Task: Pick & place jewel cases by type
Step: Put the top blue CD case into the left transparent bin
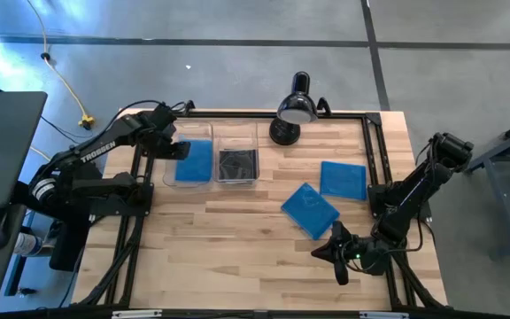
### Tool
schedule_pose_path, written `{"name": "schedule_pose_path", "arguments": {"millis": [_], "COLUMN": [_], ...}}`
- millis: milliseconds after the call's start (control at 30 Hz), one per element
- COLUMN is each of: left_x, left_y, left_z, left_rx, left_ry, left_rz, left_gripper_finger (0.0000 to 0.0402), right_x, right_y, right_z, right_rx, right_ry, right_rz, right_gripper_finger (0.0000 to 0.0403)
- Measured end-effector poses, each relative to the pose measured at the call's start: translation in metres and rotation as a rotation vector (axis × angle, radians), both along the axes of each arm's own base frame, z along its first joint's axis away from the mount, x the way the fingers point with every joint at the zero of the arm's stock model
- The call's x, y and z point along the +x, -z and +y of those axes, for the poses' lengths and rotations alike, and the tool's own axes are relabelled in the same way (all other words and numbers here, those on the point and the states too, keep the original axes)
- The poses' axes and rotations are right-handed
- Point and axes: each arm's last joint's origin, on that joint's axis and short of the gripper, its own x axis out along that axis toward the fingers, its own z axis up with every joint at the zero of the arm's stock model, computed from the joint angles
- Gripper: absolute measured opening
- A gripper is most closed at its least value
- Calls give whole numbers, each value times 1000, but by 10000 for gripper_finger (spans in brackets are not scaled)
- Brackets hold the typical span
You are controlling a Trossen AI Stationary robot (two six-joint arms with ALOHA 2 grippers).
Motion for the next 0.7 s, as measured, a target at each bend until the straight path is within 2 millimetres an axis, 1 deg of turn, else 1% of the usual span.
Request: {"name": "schedule_pose_path", "arguments": {"millis": [167, 267, 367, 467, 567, 700], "left_x": [-3, -4, 0, 7, 14, 26], "left_y": [2, 1, -5, -16, -29, -43], "left_z": [0, -1, -9, -20, -36, -61], "left_rx": [43, 32, 59, 132, 209, 312], "left_ry": [-32, -23, 38, 109, 170, 258], "left_rz": [92, 80, 14, -94, -215, -346], "left_gripper_finger": [201, 201, 199, 198, 197, 197], "right_x": [0, 0, 0, 0, -1, -4], "right_y": [0, 0, 0, 1, 4, 9], "right_z": [0, -1, -1, -2, -5, -12], "right_rx": [-12, -37, -63, -98, -144, -178], "right_ry": [2, 11, 9, 21, 54, 158], "right_rz": [-4, -15, -21, -23, -7, 9], "right_gripper_finger": [0, 0, 0, 0, 0, 0]}}
